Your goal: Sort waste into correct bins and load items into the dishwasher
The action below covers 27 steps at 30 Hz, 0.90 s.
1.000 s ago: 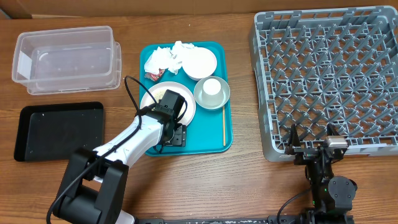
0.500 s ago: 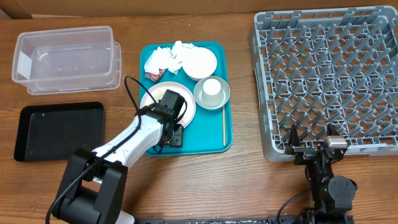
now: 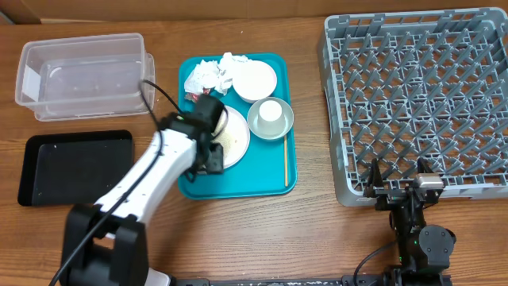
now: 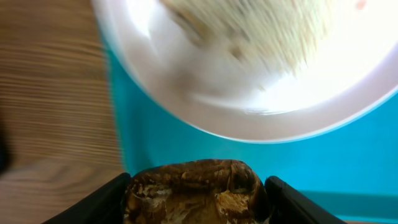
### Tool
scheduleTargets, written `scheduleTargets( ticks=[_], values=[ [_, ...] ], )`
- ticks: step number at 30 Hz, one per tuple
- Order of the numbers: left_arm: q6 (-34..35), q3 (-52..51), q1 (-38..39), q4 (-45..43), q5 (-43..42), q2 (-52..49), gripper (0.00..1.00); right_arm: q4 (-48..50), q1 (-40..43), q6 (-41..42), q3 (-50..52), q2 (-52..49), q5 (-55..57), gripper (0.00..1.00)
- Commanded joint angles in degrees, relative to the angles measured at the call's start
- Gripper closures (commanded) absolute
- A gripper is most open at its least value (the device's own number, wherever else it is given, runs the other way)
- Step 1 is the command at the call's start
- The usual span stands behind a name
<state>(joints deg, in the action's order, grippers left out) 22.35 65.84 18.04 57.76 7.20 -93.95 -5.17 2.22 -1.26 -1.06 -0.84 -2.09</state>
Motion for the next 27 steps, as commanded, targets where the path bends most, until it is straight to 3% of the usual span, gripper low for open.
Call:
scheduleTargets(
  ticks=[1,11,22,24,27],
  values=[
    [0.9,4.1,-4.4,1.9,4.5,2.2,0.3,0.4,0.1,-0.1,0.6,0.7,0.5,0.0],
    [4.1,5.7,-25.5,1.4,5.2,2.1,0.32,0.4,0.1,-0.1,0.6,0.7,0.5,0.0],
    [7.0,5.6,-47.3,-6.1,1.6,0.7,0.3,0.4,0.1,-0.1,0.6,0.7,0.5,0.0],
    [7.0,5.6,-49.3,-6.6,1.5,-0.2,0.28,0.4,0.1,-0.1,0.6,0.7,0.5,0.0],
    [7.1,5.6,-50.9,-6.6,0.3,-1.6,0.07,0.4,0.1,-0.1,0.6,0.7,0.5,0.0]
  ],
)
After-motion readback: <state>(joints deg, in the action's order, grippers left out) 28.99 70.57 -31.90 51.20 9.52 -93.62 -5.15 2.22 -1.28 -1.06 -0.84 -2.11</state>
